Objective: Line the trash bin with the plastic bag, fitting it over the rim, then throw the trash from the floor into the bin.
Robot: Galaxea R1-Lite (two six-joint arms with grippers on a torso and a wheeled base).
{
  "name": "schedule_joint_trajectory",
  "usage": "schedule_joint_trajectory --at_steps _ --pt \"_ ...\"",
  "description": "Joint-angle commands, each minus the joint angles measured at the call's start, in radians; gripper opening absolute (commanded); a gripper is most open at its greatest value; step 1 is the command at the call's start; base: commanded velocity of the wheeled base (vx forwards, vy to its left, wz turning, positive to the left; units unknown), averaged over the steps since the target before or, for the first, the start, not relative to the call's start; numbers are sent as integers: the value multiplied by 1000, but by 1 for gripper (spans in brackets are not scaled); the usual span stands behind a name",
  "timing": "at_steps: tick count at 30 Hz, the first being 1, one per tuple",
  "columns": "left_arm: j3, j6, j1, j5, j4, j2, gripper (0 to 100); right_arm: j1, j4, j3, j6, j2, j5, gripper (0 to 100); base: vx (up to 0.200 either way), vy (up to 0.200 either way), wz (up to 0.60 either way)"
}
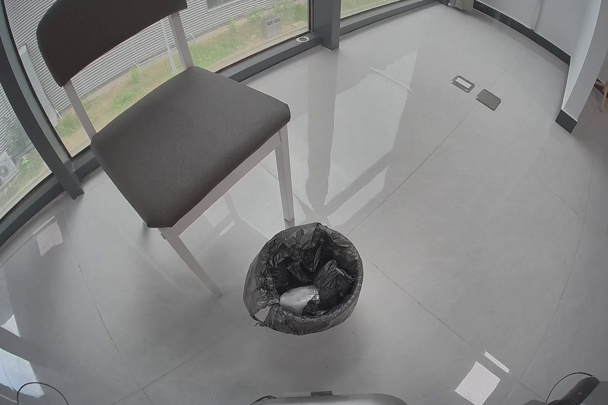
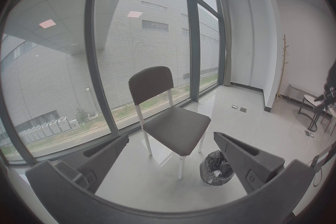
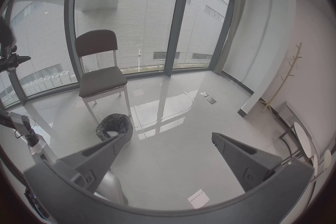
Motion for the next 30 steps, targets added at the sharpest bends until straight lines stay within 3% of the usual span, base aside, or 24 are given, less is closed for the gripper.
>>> schedule_joint_trajectory --at_steps 1,3,6,9,10,11,13,21,24,27,30 --pt "-37 -76 73 25 300 -447 100 -93 282 270 107 -628 -15 100 0 0 0" --pt "-37 -76 76 25 312 -464 100 -93 217 343 133 -628 -13 100 0 0 0" --pt "-40 -76 75 28 334 -488 100 -93 -21 529 121 -628 -12 100 0 0 0" --pt "-57 -87 71 40 361 -502 100 -93 -473 871 96 -628 -16 100 0 0 0" --pt "-60 -90 71 45 363 -502 100 -93 -512 899 95 -628 -12 100 0 0 0" --pt "-83 -98 71 82 377 -502 100 -93 -717 1041 87 -628 -1 100 0 0 0" --pt "-103 -87 71 135 407 -502 100 -93 -915 1179 65 -628 26 100 0 0 0" --pt "-171 8 73 161 512 -502 100 -93 -884 1173 79 -629 86 100 0 0 0" --pt "-171 39 71 161 516 -501 100 -93 -890 1175 90 -629 31 100 0 0 0" --pt "-169 65 71 161 518 -502 100 -93 -897 1173 102 -628 -96 100 0 0 0" --pt "-158 76 71 157 518 -504 100 -93 -886 1170 104 -626 -64 100 0 0 0"
